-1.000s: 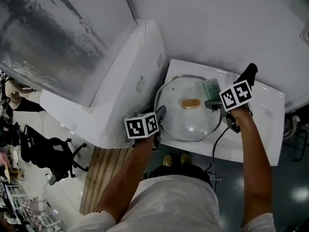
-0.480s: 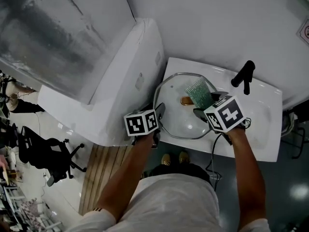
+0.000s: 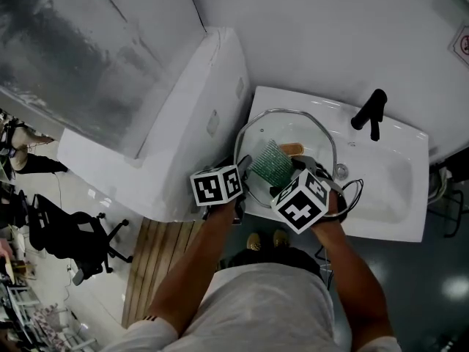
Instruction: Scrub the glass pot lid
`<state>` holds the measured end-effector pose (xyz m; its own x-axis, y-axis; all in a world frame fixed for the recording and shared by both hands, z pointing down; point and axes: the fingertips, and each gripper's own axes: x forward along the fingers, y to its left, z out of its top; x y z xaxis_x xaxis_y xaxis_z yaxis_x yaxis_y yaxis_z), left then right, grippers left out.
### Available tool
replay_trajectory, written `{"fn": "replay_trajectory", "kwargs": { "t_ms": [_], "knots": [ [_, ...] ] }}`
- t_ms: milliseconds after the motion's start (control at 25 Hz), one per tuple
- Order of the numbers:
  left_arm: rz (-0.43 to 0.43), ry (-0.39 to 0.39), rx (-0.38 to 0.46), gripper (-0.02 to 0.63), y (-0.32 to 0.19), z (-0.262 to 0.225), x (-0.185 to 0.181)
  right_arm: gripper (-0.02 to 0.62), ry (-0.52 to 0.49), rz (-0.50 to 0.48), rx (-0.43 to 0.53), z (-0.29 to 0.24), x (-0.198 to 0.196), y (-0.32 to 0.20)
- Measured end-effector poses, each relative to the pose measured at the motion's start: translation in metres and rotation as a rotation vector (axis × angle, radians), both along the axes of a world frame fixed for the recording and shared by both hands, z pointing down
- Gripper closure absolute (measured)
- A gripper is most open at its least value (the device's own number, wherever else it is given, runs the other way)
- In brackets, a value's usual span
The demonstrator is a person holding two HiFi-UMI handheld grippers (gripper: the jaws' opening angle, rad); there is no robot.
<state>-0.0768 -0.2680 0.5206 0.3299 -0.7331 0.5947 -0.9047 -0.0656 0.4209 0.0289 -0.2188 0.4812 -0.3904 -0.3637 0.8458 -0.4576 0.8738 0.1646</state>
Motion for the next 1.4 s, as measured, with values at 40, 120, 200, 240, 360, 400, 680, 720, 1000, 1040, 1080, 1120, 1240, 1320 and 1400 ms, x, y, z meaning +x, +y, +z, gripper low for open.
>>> {"fn": "replay_trajectory", "kwargs": {
  "t_ms": [40,120,200,240,360,400,680,720,1000,1040,1080,1120,1240,1320,1400],
  "knots": [
    [0.000,0.000,0.000,0.380,0.000,0.000,0.000,0.247,0.010,0.000,0.014,0.003,-0.002,0.001],
    [0.000,0.000,0.001,0.379,0.000,0.000,0.000,0.247,0.027,0.000,0.045,0.009,-0.005,0.002],
    [0.001,0.001,0.003,0.379,0.000,0.000,0.000,0.247,0.037,0.001,0.070,0.014,-0.006,0.004],
    [0.002,0.001,0.004,0.379,0.000,0.000,0.000,0.247,0.038,0.001,0.077,0.017,-0.006,0.004],
    [0.003,0.000,0.009,0.379,0.000,0.000,0.000,0.247,0.027,0.004,0.080,0.023,-0.005,0.007],
    [0.003,-0.001,0.009,0.379,0.001,0.000,0.000,0.247,0.020,0.006,0.076,0.024,-0.005,0.007],
    [0.005,-0.002,0.011,0.379,0.000,0.000,0.000,0.247,-0.061,0.024,0.072,0.020,0.008,0.007],
    [0.005,-0.003,0.012,0.379,0.000,0.000,0.000,0.247,-0.077,0.024,0.076,0.019,0.011,0.006],
    [0.005,-0.004,0.013,0.379,0.000,0.000,0.000,0.247,-0.149,0.082,0.087,0.015,0.046,-0.003],
    [0.005,-0.004,0.013,0.379,0.001,0.000,0.000,0.247,-0.171,0.107,0.072,0.015,0.052,-0.005],
    [0.005,-0.004,0.012,0.379,0.001,0.000,0.000,0.247,-0.196,0.136,0.054,0.016,0.058,-0.007],
    [0.004,-0.004,0.012,0.380,0.001,0.000,0.000,0.247,-0.221,0.167,0.035,0.018,0.064,-0.010],
    [0.004,-0.004,0.013,0.379,0.000,-0.001,0.000,0.247,-0.287,0.250,-0.013,0.022,0.083,-0.018],
    [0.003,-0.005,0.013,0.379,0.000,-0.001,0.000,0.247,-0.315,0.293,-0.035,0.025,0.095,-0.022],
    [0.001,-0.006,0.009,0.379,0.001,0.000,-0.001,0.247,-0.331,0.326,-0.051,0.028,0.105,-0.025]
  ]
}}
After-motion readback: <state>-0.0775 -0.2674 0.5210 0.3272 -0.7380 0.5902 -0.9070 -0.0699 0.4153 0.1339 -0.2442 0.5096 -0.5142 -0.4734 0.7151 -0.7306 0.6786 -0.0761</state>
